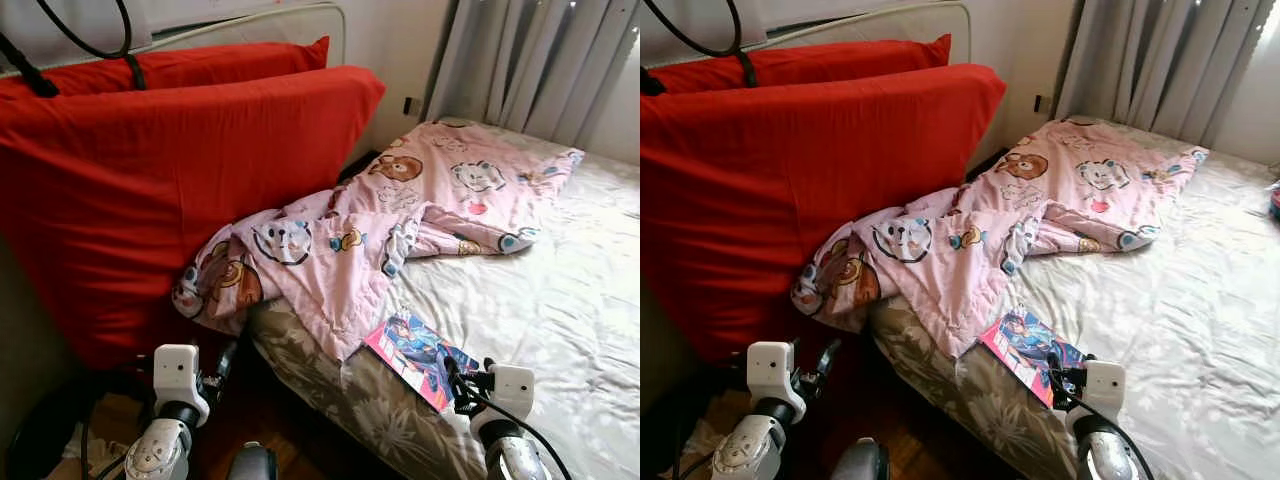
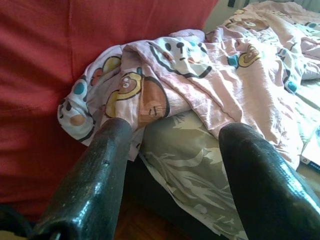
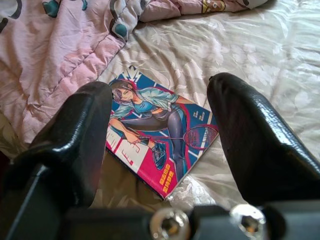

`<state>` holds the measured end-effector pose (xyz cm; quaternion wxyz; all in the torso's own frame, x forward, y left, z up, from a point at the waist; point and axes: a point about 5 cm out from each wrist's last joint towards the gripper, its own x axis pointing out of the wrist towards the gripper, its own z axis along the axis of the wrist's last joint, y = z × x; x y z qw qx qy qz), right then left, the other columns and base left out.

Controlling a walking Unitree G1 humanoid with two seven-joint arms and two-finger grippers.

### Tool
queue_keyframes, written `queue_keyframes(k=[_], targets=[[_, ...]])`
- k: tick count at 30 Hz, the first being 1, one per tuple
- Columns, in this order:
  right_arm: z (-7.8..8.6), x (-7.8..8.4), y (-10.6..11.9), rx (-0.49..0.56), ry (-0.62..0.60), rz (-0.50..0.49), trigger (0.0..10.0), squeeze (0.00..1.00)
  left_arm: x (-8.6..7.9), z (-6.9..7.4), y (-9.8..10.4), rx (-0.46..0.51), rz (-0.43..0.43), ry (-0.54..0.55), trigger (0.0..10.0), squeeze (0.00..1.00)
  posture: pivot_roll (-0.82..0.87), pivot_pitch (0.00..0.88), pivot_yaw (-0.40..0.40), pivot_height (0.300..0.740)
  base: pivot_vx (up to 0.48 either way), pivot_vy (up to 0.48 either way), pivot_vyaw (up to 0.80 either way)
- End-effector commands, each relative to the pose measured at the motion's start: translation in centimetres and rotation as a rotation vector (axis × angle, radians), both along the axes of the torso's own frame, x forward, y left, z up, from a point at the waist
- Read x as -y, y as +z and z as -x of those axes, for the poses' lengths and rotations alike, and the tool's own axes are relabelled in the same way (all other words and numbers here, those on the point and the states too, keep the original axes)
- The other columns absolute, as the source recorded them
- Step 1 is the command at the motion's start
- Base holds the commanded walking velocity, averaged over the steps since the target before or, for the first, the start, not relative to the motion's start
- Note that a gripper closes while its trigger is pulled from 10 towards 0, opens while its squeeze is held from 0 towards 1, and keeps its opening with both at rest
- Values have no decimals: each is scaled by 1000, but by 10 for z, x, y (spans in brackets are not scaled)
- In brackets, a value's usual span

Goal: Clean up the room

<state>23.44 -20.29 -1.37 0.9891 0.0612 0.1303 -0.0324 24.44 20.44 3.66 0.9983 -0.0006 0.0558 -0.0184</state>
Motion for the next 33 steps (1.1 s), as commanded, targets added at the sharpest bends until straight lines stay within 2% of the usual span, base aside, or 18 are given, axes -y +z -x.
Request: queue_keyframes(k=[1, 26, 29, 33], targets=[[-1, -1, 1, 1, 2, -8, 10000, 0, 1, -3, 4, 4, 7, -5, 10000, 0, 25, 0, -45, 650, 0, 0, 0], [-9, -10, -2, -30, 16, -28, 10000, 0, 2, -12, 9, 20, 22, -3, 10000, 0, 14, 0, -44, 650, 318, 0, 0], [-9, -6, -7, -71, -47, -66, 10000, 0, 1, -13, 11, 25, 11, -3, 10000, 0, 10, 0, -36, 650, 0, 0, 0], [-9, -9, -10, -107, -54, -114, 10000, 0, 1, -14, 14, 31, 13, -9, 10000, 0, 4, 0, -27, 650, 0, 0, 0]])
